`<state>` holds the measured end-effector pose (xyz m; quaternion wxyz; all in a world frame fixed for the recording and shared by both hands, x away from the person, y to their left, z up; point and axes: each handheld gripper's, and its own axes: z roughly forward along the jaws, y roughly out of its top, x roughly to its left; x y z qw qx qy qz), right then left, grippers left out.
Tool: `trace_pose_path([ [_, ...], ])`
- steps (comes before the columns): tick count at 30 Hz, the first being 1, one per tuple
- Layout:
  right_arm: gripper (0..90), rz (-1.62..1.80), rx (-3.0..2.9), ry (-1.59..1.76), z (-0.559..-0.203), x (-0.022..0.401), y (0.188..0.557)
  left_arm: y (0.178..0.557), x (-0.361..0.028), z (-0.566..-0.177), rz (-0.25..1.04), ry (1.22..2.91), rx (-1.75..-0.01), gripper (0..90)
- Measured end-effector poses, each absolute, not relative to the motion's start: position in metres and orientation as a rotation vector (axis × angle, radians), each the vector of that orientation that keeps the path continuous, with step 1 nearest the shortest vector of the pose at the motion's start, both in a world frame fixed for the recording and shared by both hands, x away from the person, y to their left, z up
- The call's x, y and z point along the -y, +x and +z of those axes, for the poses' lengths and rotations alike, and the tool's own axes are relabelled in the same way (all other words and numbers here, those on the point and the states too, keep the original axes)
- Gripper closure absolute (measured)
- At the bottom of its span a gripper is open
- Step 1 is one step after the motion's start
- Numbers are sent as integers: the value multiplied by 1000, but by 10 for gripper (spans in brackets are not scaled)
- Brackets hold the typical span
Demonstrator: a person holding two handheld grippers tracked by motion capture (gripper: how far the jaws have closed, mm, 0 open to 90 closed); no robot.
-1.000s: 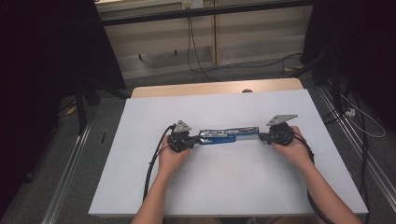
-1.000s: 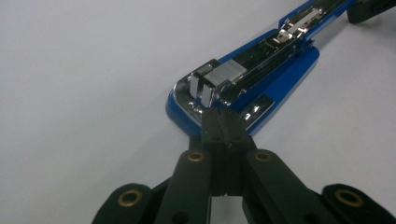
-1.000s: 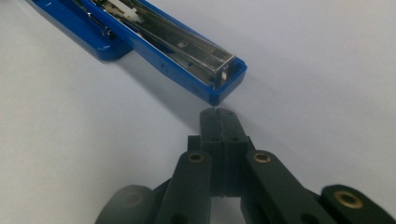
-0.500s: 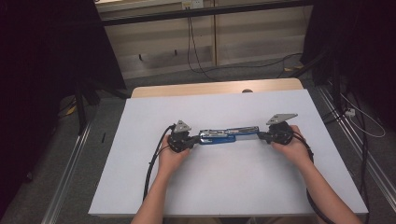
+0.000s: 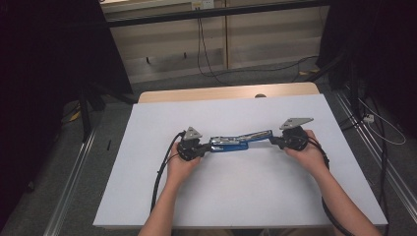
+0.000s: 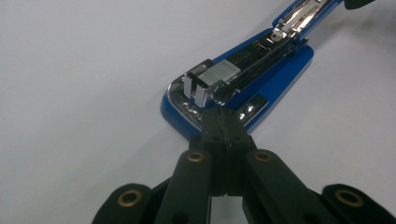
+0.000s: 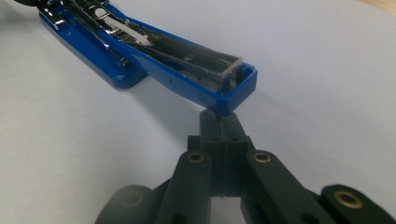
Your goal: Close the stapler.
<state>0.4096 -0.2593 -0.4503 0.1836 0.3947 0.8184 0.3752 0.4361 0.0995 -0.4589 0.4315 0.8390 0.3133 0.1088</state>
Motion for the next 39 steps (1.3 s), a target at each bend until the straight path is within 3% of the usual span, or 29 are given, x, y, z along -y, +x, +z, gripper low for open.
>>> trace_pose_path([
  [23, 900, 1103, -2317, 1107, -451, 253, 410, 436, -103, -456, 278, 2083, -791, 878],
  [28, 778, 1145, -2310, 1124, -451, 251, 406, 435, -108, -449, 252, 2033, -817, 753],
  [34, 584, 1191, -2282, 1158, -445, 253, 393, 430, -116, -439, 262, 1998, -836, 512],
  [39, 463, 1239, -2247, 1194, -439, 256, 381, 423, -124, -431, 267, 1988, -824, 442],
])
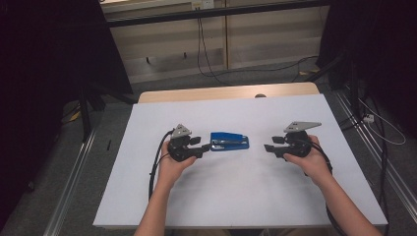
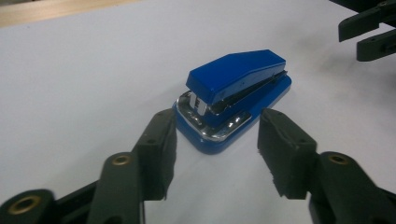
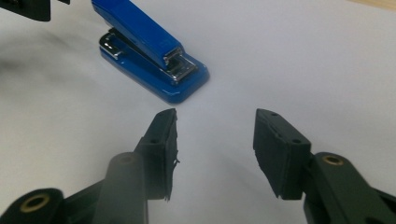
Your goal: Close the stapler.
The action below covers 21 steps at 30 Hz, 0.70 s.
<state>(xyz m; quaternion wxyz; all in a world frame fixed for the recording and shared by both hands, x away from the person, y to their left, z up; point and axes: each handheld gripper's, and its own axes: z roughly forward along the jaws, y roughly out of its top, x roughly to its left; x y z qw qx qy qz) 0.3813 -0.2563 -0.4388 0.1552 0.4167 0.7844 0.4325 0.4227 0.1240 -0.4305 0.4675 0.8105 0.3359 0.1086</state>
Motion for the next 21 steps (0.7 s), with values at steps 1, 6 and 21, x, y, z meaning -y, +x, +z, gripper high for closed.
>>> trace_pose_path([
  [1, 447, 1240, -2244, 1195, -438, 256, 378, 421, -126, -429, 275, 1994, -831, 421],
  [6, 383, 1262, -2213, 1180, -433, 258, 365, 414, -138, -424, 284, 1970, -843, 342],
  [21, 277, 1260, -2203, 1154, -434, 264, 323, 386, -168, -419, 310, 1955, -856, 218],
])
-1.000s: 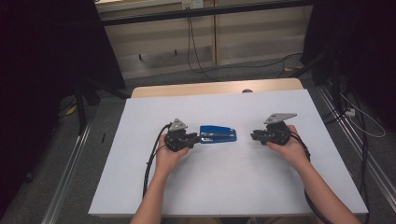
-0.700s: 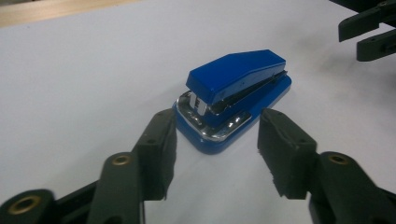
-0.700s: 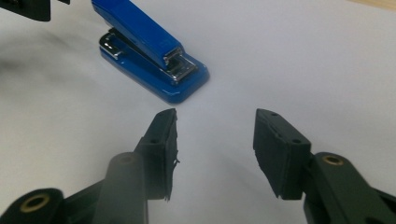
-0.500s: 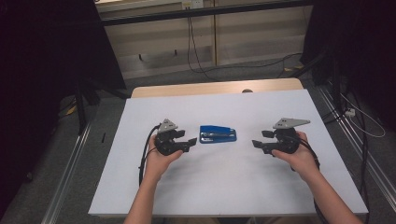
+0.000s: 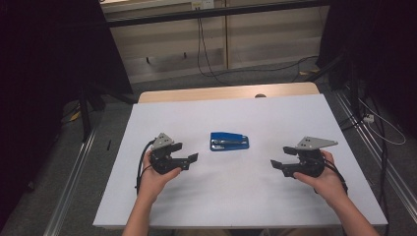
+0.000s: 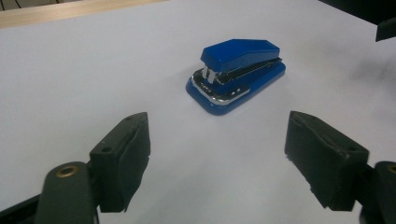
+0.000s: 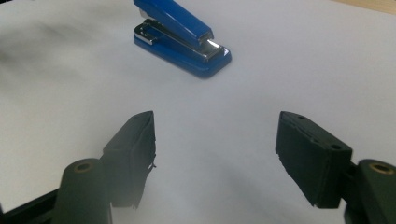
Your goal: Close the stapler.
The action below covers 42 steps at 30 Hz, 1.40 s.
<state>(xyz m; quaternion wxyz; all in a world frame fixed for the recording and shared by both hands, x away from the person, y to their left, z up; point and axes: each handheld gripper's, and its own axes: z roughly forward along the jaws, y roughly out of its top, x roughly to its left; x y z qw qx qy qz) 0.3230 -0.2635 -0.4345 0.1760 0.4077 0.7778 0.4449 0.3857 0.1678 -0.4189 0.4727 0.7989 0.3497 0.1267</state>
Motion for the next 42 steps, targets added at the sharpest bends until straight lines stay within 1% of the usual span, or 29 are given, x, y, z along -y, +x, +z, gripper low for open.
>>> trace_pose_path([
  [4, 251, 1244, -2206, 1140, -437, 264, 315, 380, -176, -419, 319, 1959, -855, 169],
  [14, 222, 1250, -2213, 1121, -439, 265, 302, 369, -196, -418, 323, 1945, -849, 137],
  [32, 204, 1260, -2204, 1136, -442, 281, 279, 347, -235, -422, 338, 1933, -881, 122],
  [42, 183, 1273, -2189, 1113, -442, 284, 275, 344, -234, -425, 344, 1946, -892, 112],
])
